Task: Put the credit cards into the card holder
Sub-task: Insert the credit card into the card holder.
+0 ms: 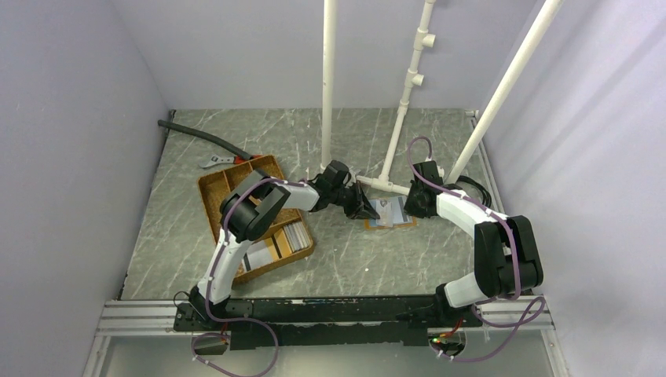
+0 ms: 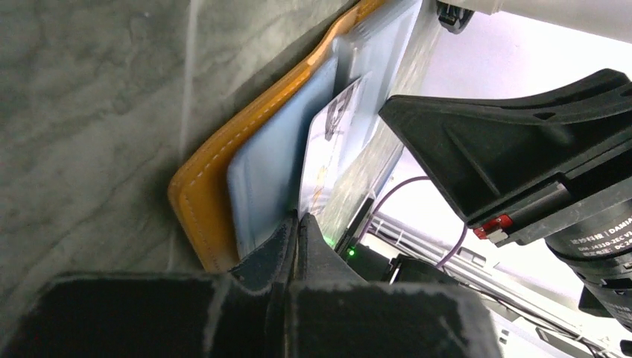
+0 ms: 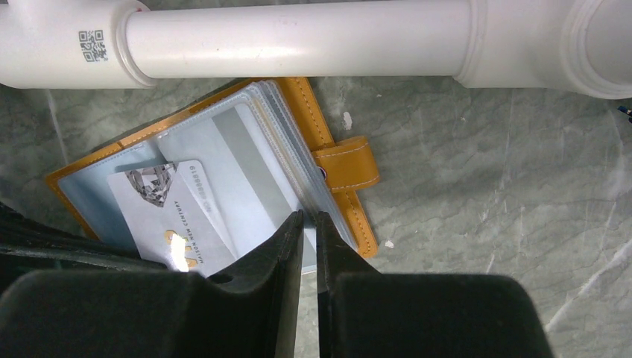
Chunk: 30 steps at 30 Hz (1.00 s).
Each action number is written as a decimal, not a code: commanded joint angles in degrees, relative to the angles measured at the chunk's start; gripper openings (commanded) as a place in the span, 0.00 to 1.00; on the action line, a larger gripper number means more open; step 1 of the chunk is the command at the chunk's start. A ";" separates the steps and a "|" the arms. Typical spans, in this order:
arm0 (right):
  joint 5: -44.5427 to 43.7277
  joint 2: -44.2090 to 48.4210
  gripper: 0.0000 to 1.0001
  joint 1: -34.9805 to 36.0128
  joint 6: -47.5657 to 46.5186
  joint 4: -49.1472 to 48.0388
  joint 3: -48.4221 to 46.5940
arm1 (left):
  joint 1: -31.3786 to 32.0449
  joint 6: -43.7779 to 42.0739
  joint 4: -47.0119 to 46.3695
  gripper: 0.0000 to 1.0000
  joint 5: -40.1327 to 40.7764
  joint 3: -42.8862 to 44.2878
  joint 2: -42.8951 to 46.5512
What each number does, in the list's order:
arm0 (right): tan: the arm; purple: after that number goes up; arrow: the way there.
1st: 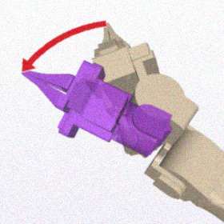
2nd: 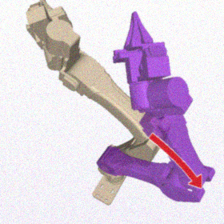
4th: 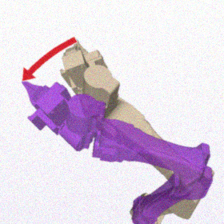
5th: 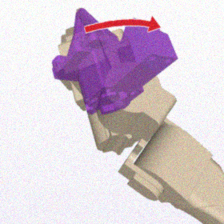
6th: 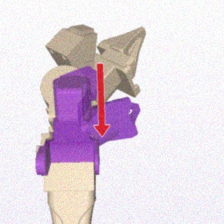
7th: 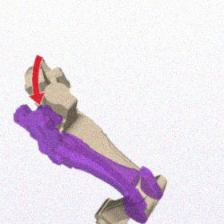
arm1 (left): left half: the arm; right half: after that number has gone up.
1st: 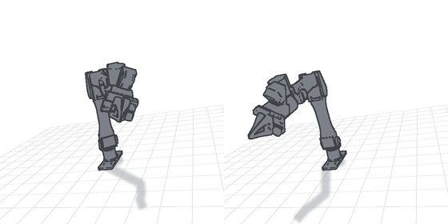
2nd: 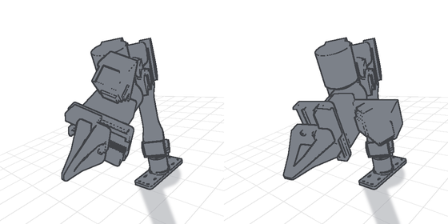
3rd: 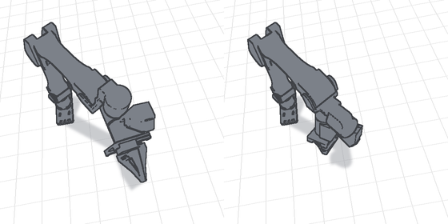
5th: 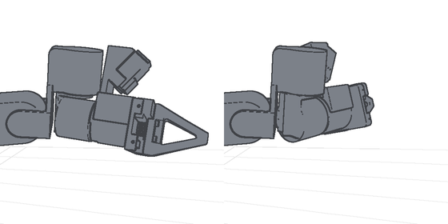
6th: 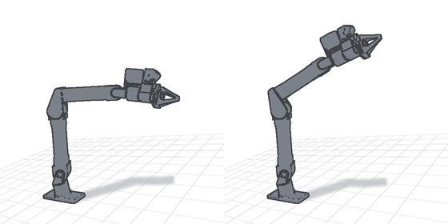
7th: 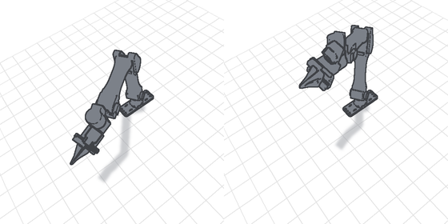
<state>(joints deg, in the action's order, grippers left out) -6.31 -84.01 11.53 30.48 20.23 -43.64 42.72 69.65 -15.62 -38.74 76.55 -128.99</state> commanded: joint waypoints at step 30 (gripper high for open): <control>9.35 -0.51 0.12 -0.32 0.89 -3.19 5.16 | 3.68 -5.61 2.46 0.00 12.63 8.40 -5.04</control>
<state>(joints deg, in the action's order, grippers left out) -3.49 -83.40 10.81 30.50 17.10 -42.04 45.21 69.65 -20.58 -30.52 80.66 -132.31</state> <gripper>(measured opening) 0.123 0.007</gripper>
